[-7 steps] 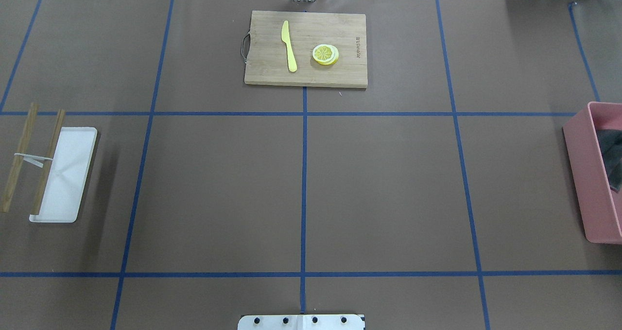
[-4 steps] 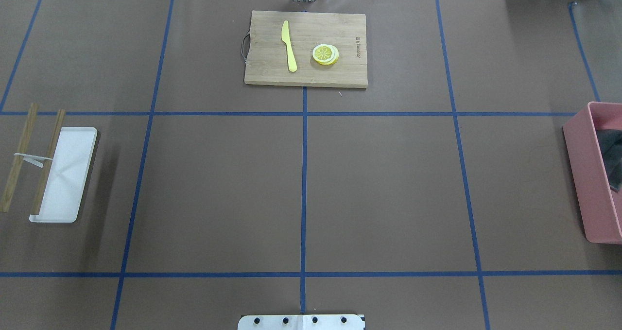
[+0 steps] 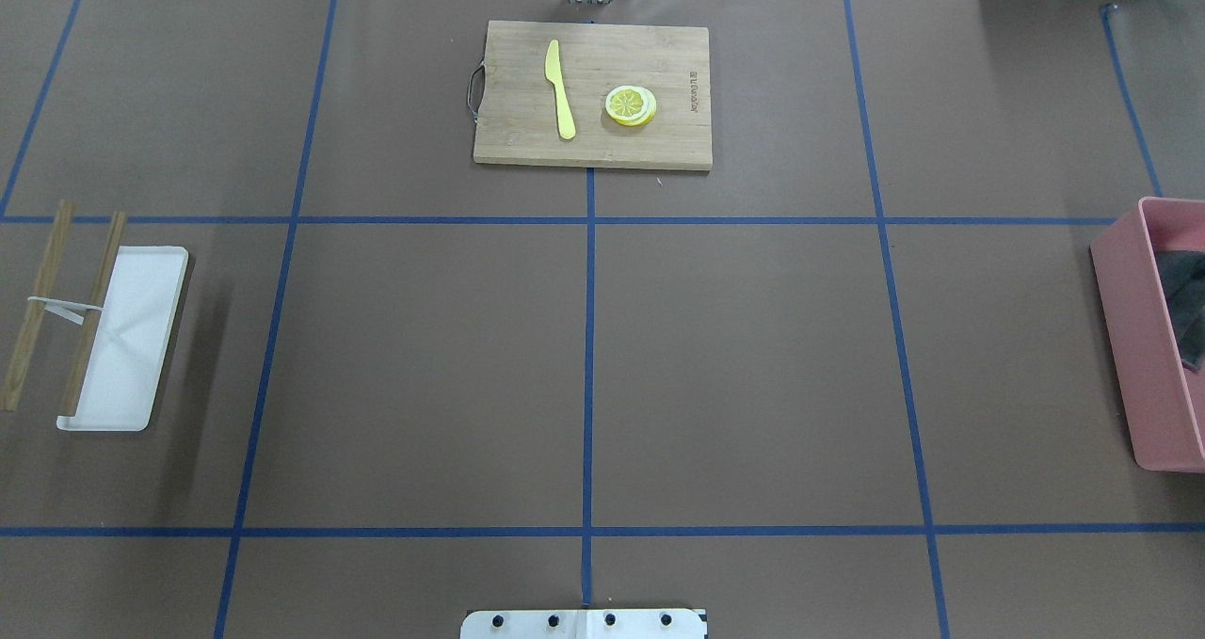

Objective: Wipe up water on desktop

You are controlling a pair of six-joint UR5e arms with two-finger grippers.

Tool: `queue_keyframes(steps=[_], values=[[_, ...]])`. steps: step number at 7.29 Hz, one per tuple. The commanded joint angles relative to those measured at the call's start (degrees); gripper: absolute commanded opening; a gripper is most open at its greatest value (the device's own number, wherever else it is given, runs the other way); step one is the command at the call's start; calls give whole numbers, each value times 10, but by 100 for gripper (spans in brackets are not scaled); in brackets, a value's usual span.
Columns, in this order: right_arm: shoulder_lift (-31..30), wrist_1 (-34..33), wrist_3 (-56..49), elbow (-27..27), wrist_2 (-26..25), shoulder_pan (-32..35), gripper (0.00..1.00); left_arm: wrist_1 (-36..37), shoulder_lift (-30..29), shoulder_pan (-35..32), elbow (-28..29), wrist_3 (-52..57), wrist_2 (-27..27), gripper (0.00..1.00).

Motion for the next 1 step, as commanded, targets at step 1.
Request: queue_keyframes(steps=[1], values=[[0, 0, 0, 1, 0, 0, 100, 0, 0, 0, 1, 0, 1, 98]])
